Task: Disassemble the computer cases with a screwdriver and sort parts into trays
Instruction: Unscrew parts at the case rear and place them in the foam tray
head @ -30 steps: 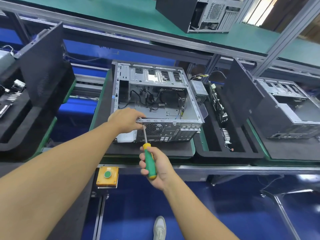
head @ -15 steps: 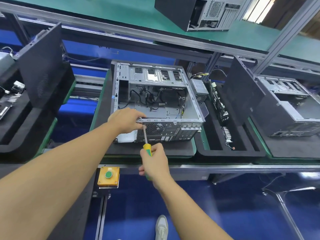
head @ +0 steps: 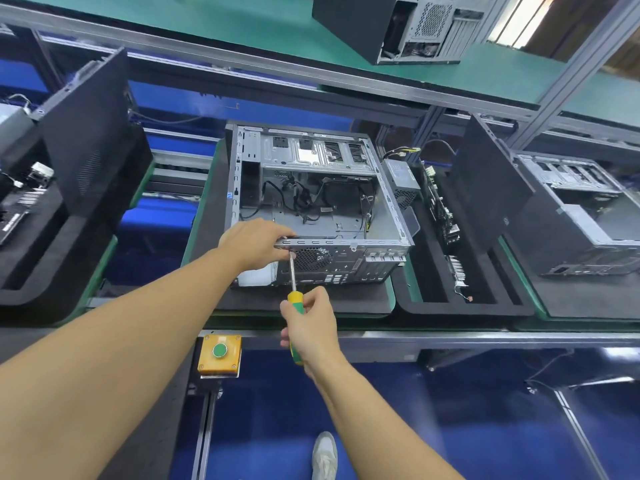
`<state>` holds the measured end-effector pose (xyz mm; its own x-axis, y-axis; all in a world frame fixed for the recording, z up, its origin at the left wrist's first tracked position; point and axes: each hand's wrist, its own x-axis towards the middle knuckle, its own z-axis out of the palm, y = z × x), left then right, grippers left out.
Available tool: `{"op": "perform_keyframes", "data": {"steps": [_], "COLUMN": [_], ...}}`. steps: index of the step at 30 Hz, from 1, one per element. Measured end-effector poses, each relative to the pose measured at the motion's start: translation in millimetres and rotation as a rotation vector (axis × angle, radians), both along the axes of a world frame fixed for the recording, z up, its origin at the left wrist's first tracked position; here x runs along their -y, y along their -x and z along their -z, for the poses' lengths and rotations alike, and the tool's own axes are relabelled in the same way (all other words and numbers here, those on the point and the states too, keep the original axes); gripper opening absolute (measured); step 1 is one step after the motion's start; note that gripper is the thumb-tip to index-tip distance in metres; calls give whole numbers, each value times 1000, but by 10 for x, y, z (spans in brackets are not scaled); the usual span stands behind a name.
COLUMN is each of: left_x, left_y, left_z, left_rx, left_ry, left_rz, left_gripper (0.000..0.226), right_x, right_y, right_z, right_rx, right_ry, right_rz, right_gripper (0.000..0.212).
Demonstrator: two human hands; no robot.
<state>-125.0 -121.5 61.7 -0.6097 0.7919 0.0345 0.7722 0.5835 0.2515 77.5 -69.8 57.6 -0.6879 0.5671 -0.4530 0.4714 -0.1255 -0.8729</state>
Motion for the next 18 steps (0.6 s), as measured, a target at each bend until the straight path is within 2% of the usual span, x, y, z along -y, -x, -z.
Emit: {"op": "perform_keyframes", "data": {"steps": [2,5,7,9,11,14,16,18], "left_x": [3,1,1,-1,-1,-3,-6,-1], "left_y": [2,7,12,19,15,14,16,18], "left_z": [-6,-4,-9,-16,-9,-11,-10,-3], "left_rx": [-2,-3,6,14,16,9,3,-1], "left_ry": [5,11,16,20,23,25,20,21], "left_rz": [-3,-1,-3,-4,-6,-6,0,4], "left_gripper": [44,44,43,43,44,46,46,46], "right_x": [-2,-119,-180,-183,-164,-155,-141,-151], "right_y": [34,73,68,59,30,23,42,69], "right_z": [-75,-249,-289,-260,-187,-106,-128,-199], "right_rx": [32,60,38,11,-11,17,38,46], "right_ry": [141,611,742,675,482,273,275,440], "right_rz": [15,-13,-67,-72,-25,4,-20,-25], "right_gripper": [19,27,33,28,17,22,22,21]}}
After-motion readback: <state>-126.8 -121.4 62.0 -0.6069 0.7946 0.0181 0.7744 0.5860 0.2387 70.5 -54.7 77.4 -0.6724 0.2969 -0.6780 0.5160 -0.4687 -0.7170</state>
